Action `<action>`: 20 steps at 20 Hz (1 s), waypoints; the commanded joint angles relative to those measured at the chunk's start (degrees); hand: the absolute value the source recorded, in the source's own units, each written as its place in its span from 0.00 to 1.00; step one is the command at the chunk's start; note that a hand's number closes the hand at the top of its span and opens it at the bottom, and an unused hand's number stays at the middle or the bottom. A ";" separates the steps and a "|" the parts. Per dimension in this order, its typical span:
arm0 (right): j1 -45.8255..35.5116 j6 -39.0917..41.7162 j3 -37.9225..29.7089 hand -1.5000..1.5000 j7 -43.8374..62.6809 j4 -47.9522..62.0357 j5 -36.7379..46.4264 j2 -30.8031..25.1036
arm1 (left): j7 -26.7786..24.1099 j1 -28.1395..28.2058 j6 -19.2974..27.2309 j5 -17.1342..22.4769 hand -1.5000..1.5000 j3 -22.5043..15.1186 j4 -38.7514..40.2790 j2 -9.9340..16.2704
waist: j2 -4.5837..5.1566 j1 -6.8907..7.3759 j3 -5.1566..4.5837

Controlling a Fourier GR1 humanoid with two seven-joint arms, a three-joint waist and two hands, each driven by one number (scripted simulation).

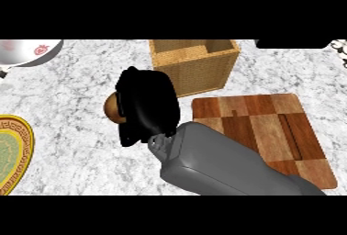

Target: Pick the pear from the cutting board and place it in the basket

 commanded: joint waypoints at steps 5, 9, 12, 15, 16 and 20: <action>-10.51 -8.46 -5.55 1.00 4.45 1.64 -0.41 0.38 | -4.76 -14.32 -0.51 2.19 0.50 -1.09 -9.29 -4.21 | -0.66 -2.14 -0.81; -15.87 -9.44 -8.73 1.00 6.08 4.52 -0.91 0.38 | -4.60 -14.43 -0.54 2.03 0.50 -0.58 -8.81 -4.51 | -0.54 -2.27 -0.97; -19.68 -9.56 -10.72 1.00 7.26 6.77 -0.75 0.38 | -4.50 -14.13 -0.26 1.55 0.50 -0.49 -8.92 -4.93 | -0.87 -2.90 -1.07; -23.19 -8.93 -11.90 1.00 7.63 9.72 0.25 0.38 | -4.05 -13.81 -0.53 1.89 0.50 -0.21 -9.49 -5.21 | -1.06 -3.79 -1.11; -24.49 -8.61 -12.53 1.00 8.36 11.31 0.68 0.38 | -4.10 -13.39 -0.56 2.07 0.50 0.60 -8.79 -4.97 | -1.13 -3.73 -1.22; -27.56 -3.62 -11.34 1.00 9.01 18.84 3.12 -0.46 | -3.71 -11.65 -0.82 2.37 0.50 1.29 -9.91 -5.01 | -1.14 -5.16 -1.25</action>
